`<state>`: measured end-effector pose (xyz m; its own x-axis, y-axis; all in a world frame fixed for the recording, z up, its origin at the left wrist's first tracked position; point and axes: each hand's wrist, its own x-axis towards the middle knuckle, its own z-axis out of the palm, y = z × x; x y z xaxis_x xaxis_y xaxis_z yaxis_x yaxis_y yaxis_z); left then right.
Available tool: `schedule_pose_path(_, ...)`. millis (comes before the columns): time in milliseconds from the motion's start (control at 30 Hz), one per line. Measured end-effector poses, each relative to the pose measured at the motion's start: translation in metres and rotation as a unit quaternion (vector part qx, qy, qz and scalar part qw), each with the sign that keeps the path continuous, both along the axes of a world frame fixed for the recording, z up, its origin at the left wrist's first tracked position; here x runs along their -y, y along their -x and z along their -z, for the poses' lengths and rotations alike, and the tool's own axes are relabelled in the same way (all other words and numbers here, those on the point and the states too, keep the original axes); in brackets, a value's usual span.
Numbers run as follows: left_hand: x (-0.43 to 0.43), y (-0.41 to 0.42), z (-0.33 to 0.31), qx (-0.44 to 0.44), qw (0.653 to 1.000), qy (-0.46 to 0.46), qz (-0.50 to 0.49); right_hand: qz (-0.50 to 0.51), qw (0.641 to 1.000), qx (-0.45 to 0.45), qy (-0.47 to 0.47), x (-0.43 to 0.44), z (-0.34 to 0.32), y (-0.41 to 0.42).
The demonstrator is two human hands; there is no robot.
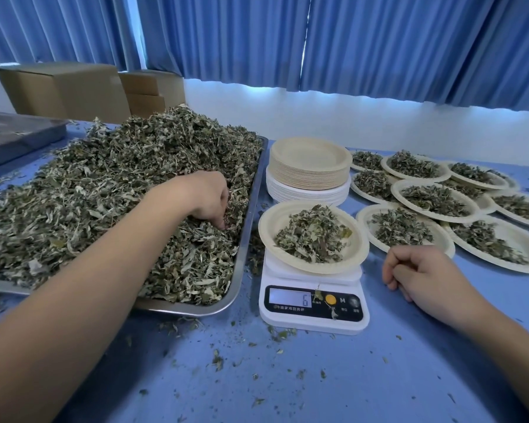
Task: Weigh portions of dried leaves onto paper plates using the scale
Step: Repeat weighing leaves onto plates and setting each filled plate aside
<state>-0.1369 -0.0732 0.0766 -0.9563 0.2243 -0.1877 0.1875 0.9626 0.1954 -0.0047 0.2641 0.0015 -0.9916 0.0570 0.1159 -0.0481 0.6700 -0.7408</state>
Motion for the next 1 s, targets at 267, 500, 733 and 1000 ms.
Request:
schedule_pose_path(267,-0.002,0.002,0.003,-0.019,0.999,0.041,-0.02,0.002,1.0,0.0,0.004,-0.001,0.001,0.0)
schedule_pose_path(500,-0.003,-0.001,0.0,-0.066,0.995,0.058,-0.049,0.001,1.0,0.0,0.005,-0.001,0.001,0.0)
schedule_pose_path(733,-0.015,-0.006,-0.006,-0.197,0.98,-0.029,-0.006,0.0,1.0,-0.001,0.001,-0.002,0.001,0.0)
schedule_pose_path(1000,-0.037,-0.026,-0.016,-0.069,0.972,-0.16,0.158,0.067,0.986,-0.066,0.139,0.005,0.001,0.002)
